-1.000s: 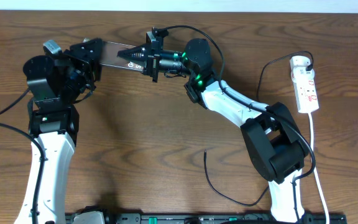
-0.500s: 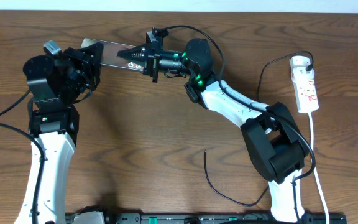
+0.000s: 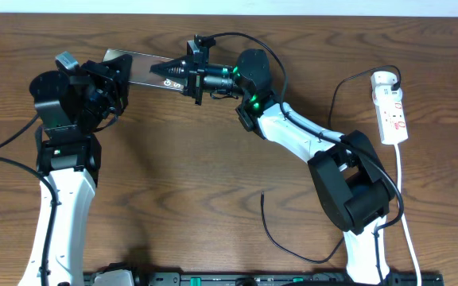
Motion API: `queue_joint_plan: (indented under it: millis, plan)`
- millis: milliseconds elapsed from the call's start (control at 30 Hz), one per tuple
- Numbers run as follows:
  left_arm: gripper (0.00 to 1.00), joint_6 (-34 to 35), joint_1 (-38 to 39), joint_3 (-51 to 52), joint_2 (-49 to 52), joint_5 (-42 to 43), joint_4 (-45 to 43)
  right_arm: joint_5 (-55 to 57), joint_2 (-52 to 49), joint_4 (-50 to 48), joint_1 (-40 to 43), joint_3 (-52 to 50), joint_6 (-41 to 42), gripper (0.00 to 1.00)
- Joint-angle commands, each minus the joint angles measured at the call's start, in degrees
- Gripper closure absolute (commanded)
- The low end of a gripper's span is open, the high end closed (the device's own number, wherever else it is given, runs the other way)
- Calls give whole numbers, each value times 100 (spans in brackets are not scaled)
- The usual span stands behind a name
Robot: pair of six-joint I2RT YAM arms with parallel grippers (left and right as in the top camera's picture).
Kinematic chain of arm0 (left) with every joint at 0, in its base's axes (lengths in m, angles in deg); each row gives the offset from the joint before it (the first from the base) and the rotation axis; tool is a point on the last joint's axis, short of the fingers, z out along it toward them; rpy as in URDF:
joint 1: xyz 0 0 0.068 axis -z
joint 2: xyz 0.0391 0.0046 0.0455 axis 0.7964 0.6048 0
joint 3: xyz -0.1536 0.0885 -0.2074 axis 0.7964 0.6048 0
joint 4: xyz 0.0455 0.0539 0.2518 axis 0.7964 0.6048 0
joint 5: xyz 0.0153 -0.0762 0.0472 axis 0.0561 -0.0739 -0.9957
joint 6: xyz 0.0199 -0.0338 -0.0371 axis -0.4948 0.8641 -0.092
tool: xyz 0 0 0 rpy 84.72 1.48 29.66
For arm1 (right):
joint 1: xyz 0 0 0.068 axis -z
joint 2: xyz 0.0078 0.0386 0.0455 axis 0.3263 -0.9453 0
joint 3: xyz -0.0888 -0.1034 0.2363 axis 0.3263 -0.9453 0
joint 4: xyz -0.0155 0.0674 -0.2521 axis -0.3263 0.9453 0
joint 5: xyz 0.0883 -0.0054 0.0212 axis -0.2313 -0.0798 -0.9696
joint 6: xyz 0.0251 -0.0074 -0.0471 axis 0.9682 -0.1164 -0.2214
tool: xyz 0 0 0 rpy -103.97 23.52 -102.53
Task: Plug charger to phone and switch on socket
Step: 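Open the right gripper and pull the phone left with the left gripper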
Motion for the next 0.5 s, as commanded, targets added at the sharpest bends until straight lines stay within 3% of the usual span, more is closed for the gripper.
queue_joint_plan:
  millis: [0,167,333,467]
  plan:
    - [93,-33,-37,17,33,31,-50,46,92,-81,31,120,48,92]
    - [93,-35,-37,17,33,31,-50,68,92,-81,31,120,48,63]
    - [93,-35,-72,17,33,33,-50,66,92,-83,31,120,46,4]
    - [92,-35,-170,17,33,39,-50,66,92,-81,31,120,46,1]
